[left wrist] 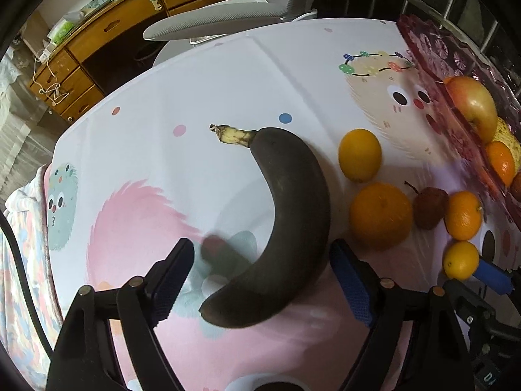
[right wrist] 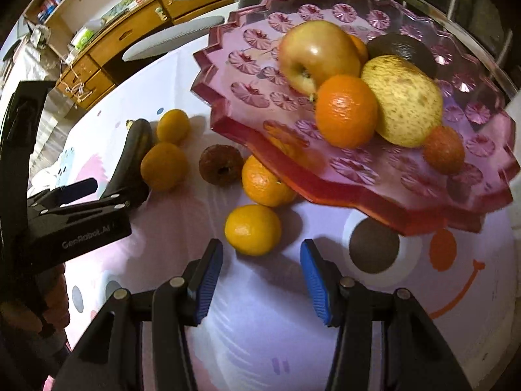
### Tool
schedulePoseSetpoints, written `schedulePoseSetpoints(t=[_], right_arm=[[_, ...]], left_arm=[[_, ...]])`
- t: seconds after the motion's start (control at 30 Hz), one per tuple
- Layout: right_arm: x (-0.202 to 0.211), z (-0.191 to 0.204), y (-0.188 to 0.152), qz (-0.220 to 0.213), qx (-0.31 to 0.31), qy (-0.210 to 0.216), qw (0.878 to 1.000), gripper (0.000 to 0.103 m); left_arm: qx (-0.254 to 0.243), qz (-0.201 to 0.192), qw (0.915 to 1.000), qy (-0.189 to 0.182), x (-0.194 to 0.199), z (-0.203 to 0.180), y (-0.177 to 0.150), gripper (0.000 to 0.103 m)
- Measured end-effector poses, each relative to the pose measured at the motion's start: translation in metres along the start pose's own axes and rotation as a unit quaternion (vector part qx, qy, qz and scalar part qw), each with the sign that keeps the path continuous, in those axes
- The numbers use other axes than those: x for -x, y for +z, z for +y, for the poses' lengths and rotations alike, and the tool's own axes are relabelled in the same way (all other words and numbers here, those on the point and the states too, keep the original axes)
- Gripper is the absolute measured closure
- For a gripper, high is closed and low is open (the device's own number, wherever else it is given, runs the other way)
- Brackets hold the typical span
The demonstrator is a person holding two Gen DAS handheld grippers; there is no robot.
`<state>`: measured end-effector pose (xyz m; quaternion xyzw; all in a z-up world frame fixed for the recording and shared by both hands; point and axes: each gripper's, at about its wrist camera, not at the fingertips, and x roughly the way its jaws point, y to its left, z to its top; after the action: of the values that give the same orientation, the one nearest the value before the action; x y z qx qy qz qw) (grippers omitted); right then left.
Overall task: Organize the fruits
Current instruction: 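Grasp the dark banana with the left tool while the right tool grasps a tangerine, then carry the banana with the left tool while the right tool carries the tangerine to the bowl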
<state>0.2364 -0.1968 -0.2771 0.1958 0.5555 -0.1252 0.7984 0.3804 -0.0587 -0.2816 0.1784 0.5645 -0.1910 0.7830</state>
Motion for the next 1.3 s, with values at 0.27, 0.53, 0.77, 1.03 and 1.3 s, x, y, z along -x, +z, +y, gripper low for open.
schedulePoseSetpoints(t=[0.27, 0.53, 0.77, 1.03, 1.3], right_arm=[[-0.006, 0.012, 0.007, -0.006, 0.033, -0.010, 0.999, 0.054], [-0.006, 0.012, 0.010, -0.004, 0.030, -0.015, 0.999, 0.068], [0.002, 0.017, 0.003, -0.009, 0.029, -0.012, 0.999, 0.068], [0.027, 0.027, -0.017, -0.033, 0.021, -0.017, 0.999, 0.068], [0.067, 0.037, -0.048, -0.071, 0.014, -0.014, 0.997, 0.068]], left_arm=[[0.030, -0.027, 0.9987, -0.032, -0.007, 0.012, 0.005, 0.032], [0.006, -0.041, 0.9980, -0.049, 0.000, -0.001, 0.001, 0.065], [0.022, -0.049, 0.9969, -0.058, 0.011, -0.003, -0.002, 0.071], [0.027, -0.076, 0.9951, -0.058, 0.042, 0.008, -0.019, 0.075], [0.024, -0.108, 0.9919, -0.063, 0.092, 0.019, -0.047, 0.075]])
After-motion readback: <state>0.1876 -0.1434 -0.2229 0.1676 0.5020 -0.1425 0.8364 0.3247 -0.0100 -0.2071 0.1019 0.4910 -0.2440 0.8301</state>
